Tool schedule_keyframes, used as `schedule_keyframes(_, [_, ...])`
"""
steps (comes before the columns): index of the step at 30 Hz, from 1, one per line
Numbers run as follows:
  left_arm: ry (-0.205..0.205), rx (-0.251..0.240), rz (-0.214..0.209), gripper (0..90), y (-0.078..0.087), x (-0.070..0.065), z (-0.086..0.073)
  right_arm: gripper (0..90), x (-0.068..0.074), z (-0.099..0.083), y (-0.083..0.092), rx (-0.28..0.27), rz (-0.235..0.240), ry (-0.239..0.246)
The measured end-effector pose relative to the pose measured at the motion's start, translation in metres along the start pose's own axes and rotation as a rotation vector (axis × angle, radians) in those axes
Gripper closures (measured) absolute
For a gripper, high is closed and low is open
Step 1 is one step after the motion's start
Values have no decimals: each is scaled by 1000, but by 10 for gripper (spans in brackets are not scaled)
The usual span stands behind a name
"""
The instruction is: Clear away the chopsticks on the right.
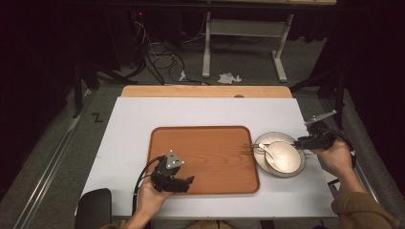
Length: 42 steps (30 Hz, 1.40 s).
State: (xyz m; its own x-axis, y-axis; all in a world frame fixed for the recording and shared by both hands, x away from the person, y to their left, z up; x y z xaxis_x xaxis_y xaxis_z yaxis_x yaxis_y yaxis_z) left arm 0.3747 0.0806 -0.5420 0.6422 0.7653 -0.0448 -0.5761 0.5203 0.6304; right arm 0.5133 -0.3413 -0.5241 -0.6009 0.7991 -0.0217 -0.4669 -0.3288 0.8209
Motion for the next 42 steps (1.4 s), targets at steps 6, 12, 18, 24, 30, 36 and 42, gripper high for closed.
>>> schedule_keyframes(6, [7,12,-5,245,-2,1,-2,725,-1,-1,0,-11,29,-20])
schedule_keyframes(12, [8,5,-4,245,-1,1,-2,749,-1,-3,1,-3,19,-14])
schedule_keyframes(18, [10,11,-3,245,-2,1,-2,732,1,-1,-1,-8,13,-2])
schedule_keyframes(24, [10,10,0,245,-2,2,-2,777,2,0,-1,-4,-9,20])
schedule_keyframes(30, [8,9,-6,245,-2,0,-2,738,4,-1,-4,8,-20,42])
schedule_keyframes(36, [11,3,-2,246,-1,2,-1,816,7,5,-8,2,-56,99])
schedule_keyframes(42, [2,-24,-3,247,2,-2,2,849,13,5,-9,-10,-86,153])
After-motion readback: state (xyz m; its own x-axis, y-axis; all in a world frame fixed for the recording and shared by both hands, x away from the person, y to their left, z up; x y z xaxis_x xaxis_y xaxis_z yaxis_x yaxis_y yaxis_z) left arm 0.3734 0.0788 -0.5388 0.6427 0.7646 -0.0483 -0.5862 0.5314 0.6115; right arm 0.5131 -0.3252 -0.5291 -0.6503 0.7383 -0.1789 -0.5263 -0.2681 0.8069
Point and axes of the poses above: each handheld gripper's, and its own axes: y roughly backward along the jaws, z roughly out of its top, x roughly to its left, the point moved 9 cm from there along -y, roughly forward along the jaws, and after that the axes turned 7 degrees about -x, right-handed, at the moved point
